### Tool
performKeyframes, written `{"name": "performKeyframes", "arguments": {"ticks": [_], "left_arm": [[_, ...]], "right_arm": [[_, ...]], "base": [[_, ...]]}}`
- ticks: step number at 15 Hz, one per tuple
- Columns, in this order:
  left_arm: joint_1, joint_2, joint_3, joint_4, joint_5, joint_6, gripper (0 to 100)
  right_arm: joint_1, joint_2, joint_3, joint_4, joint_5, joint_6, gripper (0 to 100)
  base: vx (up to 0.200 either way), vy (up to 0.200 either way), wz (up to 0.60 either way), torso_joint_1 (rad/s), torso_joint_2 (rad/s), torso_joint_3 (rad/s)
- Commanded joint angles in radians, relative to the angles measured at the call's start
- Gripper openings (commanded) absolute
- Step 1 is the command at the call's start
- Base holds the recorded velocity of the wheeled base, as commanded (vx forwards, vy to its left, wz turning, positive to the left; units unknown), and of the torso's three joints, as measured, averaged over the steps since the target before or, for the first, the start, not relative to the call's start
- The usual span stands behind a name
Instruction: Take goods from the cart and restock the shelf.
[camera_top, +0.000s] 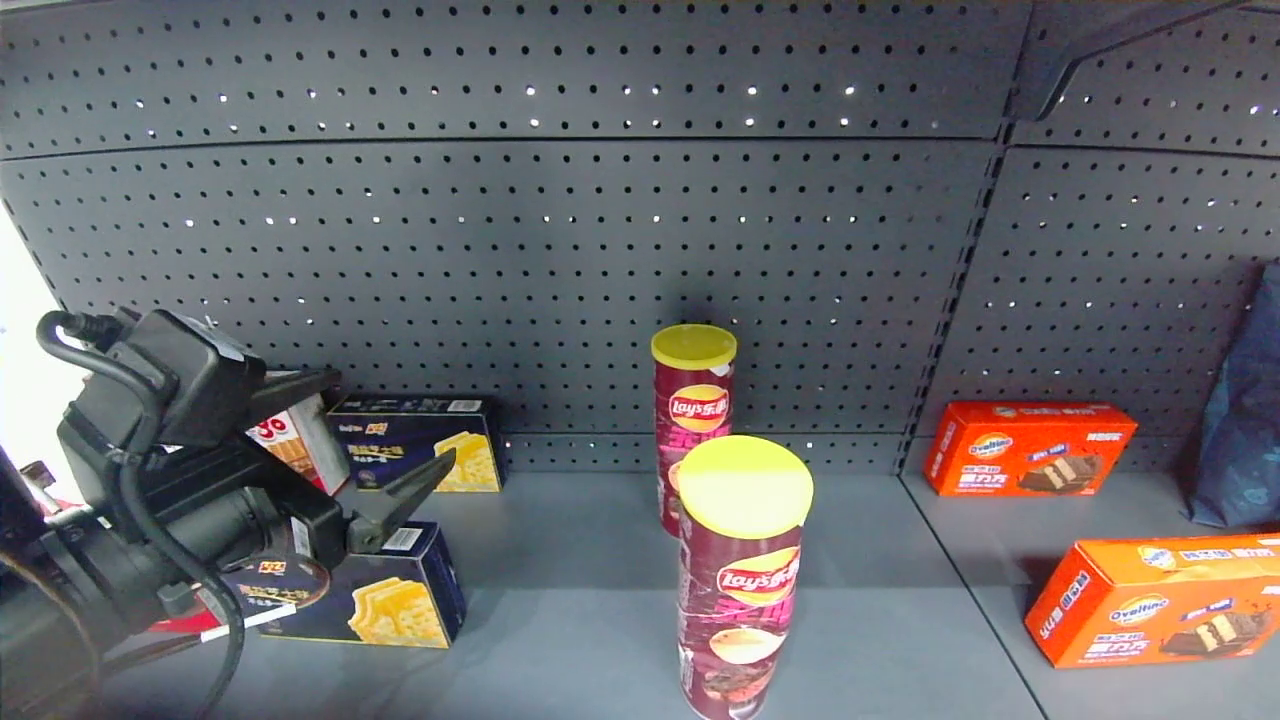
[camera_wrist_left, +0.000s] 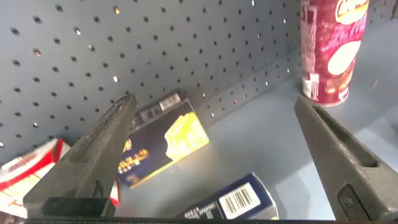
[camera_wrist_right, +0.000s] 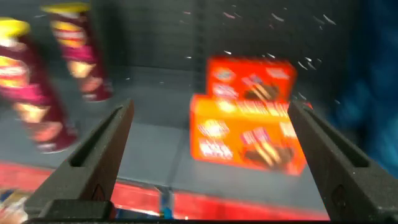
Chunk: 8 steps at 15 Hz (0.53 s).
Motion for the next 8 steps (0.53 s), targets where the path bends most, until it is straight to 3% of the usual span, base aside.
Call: {"name": "performKeyframes", "arguments": {"ticks": [1,4,6,8], "left_arm": [[0.0,0.005,-0.021,0.0,0.0,0.0,100],[0.0,0.005,-0.032,0.025,0.008,0.002,100],[0.0,0.01,-0.038,0.026,0.017,0.002,100],[0.001,0.021,-0.037,0.025,0.02,0.0,100]], "right_arm": [[0.118,0.348,-0.128,0.009,0.088,-0.069,100],[0.317,0.6,-0.137,-0.197,0.071,-0.081,100],[0.449,0.778,-0.131,-0.347,0.007,-0.08,100],[0.534,0.882,-0.131,-0.421,-0.019,-0.081,100]], "base": [[0.0,0.0,0.0,0.0,0.0,0.0],[0.0,0.0,0.0,0.0,0.0,0.0],[0.0,0.0,0.0,0.0,0.0,0.0],[0.0,0.0,0.0,0.0,0.0,0.0]]}}
